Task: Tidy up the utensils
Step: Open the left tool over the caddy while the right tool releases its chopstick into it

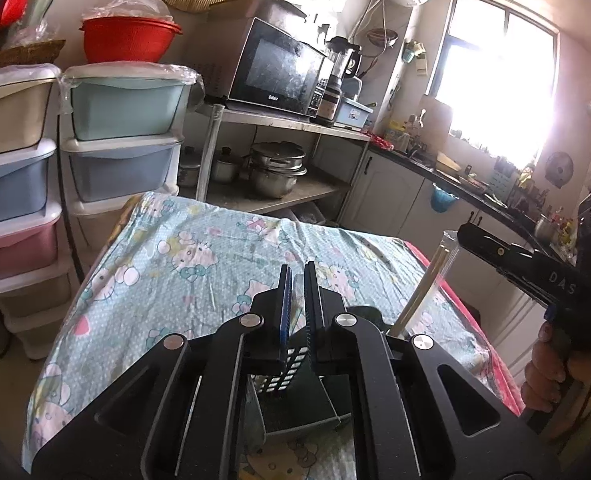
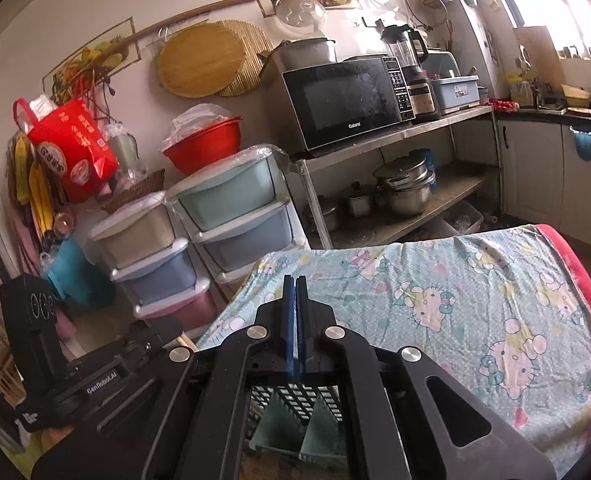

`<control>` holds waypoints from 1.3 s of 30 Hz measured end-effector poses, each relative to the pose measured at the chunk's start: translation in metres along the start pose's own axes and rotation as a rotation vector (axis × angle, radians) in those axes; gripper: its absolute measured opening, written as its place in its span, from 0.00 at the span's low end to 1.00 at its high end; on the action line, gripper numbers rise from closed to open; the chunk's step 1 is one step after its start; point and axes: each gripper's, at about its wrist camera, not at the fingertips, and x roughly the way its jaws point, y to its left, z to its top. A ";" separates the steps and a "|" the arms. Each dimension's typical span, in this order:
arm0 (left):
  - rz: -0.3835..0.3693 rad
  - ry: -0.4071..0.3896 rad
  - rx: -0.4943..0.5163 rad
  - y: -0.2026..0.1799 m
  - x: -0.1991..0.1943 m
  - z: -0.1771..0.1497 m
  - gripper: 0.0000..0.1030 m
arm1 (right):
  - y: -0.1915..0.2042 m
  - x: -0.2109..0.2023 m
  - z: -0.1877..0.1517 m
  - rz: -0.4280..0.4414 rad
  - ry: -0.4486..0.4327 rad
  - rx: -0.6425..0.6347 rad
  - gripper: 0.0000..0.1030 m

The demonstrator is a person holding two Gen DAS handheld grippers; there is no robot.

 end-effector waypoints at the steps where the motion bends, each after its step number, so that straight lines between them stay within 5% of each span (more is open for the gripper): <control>1: 0.001 0.001 -0.001 0.000 0.000 -0.001 0.03 | 0.000 -0.001 -0.002 -0.003 0.000 -0.005 0.10; 4: 0.013 -0.004 -0.004 0.000 -0.003 -0.005 0.03 | 0.001 -0.004 -0.007 -0.014 -0.006 -0.018 0.27; 9: 0.024 -0.005 -0.015 0.001 -0.007 -0.009 0.14 | 0.003 -0.012 -0.011 -0.027 -0.021 -0.044 0.37; 17: 0.024 -0.018 -0.046 0.002 -0.015 -0.015 0.58 | 0.002 -0.027 -0.021 -0.051 -0.049 -0.079 0.62; 23: 0.020 -0.048 -0.071 0.003 -0.027 -0.018 0.83 | 0.002 -0.037 -0.032 -0.072 -0.055 -0.094 0.70; 26: 0.026 -0.054 -0.066 0.000 -0.033 -0.021 0.90 | 0.001 -0.041 -0.039 -0.080 -0.050 -0.095 0.72; 39: 0.035 -0.039 -0.073 -0.003 -0.047 -0.041 0.90 | 0.002 -0.054 -0.064 -0.075 -0.006 -0.099 0.77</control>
